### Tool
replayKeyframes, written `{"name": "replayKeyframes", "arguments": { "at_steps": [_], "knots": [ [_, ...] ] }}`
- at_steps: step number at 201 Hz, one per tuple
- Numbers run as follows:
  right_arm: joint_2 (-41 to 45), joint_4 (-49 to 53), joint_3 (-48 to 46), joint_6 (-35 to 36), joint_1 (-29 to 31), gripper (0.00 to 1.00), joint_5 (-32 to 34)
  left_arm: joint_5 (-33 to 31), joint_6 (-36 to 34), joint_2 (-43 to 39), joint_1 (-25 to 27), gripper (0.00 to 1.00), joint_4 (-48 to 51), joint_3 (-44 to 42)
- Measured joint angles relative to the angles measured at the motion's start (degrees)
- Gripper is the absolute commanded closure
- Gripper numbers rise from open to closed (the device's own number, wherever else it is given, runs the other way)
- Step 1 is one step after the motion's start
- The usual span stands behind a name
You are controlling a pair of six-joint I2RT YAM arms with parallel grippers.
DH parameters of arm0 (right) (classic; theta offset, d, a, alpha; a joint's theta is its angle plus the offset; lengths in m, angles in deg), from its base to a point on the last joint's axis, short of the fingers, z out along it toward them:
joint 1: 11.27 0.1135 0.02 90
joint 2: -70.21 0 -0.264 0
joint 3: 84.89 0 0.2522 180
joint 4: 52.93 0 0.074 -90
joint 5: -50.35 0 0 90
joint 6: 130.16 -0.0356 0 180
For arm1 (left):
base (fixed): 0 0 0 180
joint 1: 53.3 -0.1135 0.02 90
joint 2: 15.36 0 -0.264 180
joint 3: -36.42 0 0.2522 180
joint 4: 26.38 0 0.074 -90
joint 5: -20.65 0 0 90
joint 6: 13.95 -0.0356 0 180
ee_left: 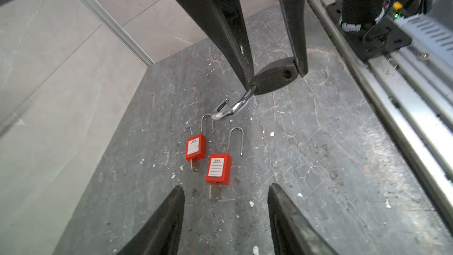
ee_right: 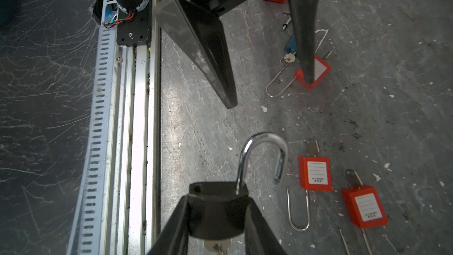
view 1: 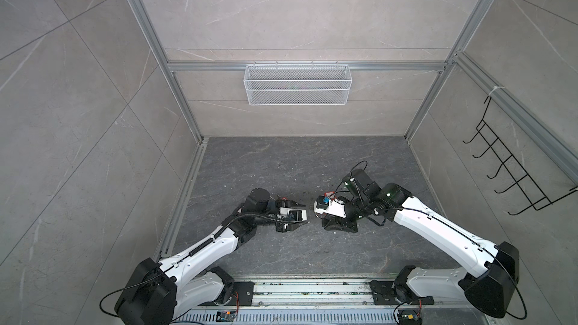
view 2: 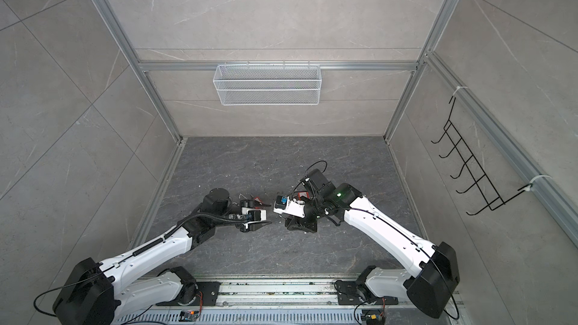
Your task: Lock with the key
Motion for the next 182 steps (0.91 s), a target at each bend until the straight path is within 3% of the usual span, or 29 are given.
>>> {"name": "replayKeyframes", "arguments": {
  "at_steps": [69,151,182],
  "knots": [
    [-0.9,4.7,2.5,0.0,0.0,0.73,-1.0,-5.4,-12.1,0.0,6.1,0.48,-1.9,0.1],
    [-2.4,5.5,2.5,0.0,0.0,0.73,-1.6,-5.7,-15.0,0.0,7.2,0.5,-2.2,2.4],
    [-3.0,5.5,2.7,0.0,0.0,0.73,-2.1,-5.5,-16.0,0.3,8.2,0.59,-2.0,3.4]
  ]
}}
